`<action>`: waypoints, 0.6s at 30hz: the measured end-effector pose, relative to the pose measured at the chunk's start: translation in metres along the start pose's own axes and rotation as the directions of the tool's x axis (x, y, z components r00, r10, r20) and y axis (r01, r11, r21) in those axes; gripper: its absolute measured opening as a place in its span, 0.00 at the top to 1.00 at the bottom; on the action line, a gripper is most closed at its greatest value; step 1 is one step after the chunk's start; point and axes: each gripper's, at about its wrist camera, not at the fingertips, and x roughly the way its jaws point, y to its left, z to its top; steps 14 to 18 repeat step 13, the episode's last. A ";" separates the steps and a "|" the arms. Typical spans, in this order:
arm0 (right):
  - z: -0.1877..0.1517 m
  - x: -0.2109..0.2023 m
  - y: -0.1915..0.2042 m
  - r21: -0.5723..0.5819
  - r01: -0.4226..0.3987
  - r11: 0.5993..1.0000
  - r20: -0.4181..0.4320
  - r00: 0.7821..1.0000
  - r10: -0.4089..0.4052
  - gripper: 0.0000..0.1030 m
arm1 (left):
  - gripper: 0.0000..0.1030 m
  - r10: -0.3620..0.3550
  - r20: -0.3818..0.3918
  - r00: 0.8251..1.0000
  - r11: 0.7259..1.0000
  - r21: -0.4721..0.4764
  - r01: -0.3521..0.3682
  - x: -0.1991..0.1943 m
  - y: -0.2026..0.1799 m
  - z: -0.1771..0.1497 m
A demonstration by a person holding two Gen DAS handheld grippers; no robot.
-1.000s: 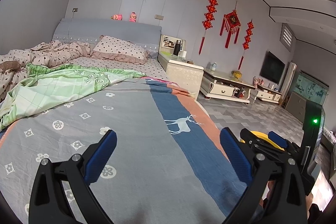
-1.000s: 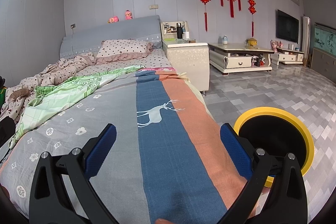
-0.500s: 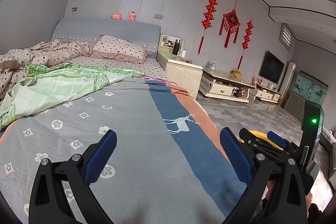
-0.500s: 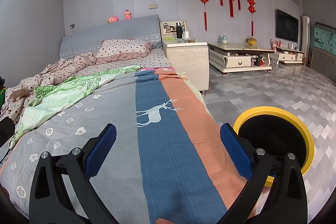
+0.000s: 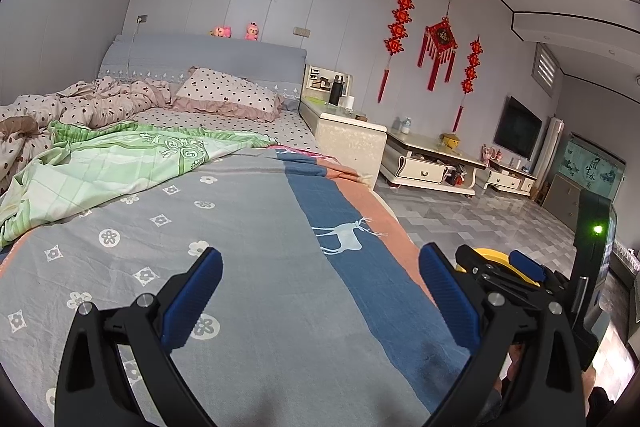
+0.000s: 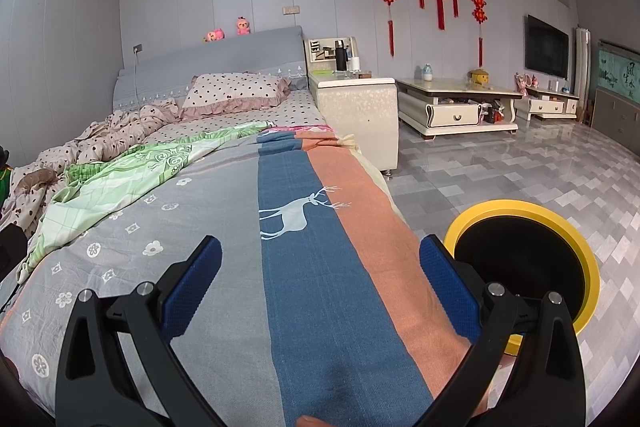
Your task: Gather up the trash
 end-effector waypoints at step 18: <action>-0.001 0.002 0.001 0.001 0.001 1.000 -0.002 1.000 -0.001 0.08 | 0.08 0.001 -0.006 1.000 1.000 0.010 -0.001 0.001 -0.003 -0.003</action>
